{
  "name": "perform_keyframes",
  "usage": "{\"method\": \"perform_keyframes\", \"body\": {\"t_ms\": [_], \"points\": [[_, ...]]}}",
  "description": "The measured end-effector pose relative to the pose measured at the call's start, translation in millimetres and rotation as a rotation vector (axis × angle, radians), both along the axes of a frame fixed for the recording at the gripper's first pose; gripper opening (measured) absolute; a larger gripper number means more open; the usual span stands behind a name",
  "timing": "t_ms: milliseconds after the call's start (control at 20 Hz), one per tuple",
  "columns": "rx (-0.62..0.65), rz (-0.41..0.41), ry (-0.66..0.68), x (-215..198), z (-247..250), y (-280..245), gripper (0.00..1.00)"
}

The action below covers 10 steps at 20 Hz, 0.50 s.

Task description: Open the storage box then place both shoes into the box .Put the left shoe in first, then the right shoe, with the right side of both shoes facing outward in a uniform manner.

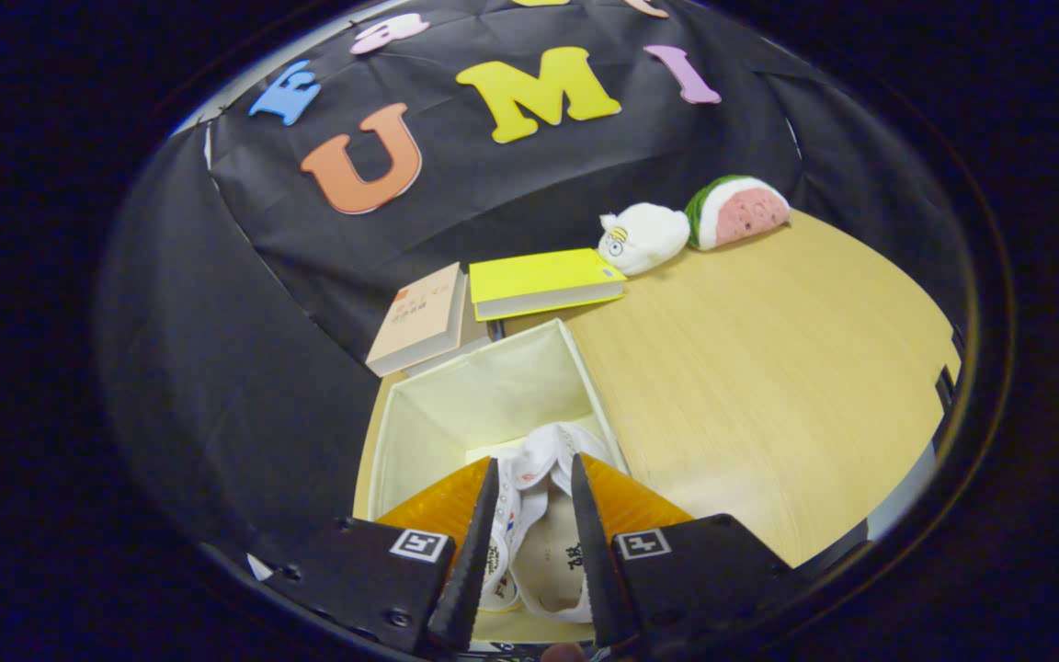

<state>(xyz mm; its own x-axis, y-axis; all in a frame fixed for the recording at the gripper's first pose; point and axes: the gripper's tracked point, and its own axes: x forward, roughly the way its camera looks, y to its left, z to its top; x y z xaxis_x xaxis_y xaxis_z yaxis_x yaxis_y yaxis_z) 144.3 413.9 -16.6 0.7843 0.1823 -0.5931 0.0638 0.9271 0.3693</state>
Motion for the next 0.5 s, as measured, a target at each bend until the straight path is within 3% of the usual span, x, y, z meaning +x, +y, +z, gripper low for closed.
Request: {"method": "perform_keyframes", "body": {"t_ms": [100,200,350,500], "points": [[-0.077,0.03,-0.121,1.2,28.1,-11.1,0.71],[-0.18,0.037,-0.273,-4.5,62.9,-31.4,0.93],[-0.278,0.054,-0.459,-30.7,99.3,-52.7,1.0],[-0.365,0.062,-0.598,-58.1,119.5,-77.2,1.0]]}}
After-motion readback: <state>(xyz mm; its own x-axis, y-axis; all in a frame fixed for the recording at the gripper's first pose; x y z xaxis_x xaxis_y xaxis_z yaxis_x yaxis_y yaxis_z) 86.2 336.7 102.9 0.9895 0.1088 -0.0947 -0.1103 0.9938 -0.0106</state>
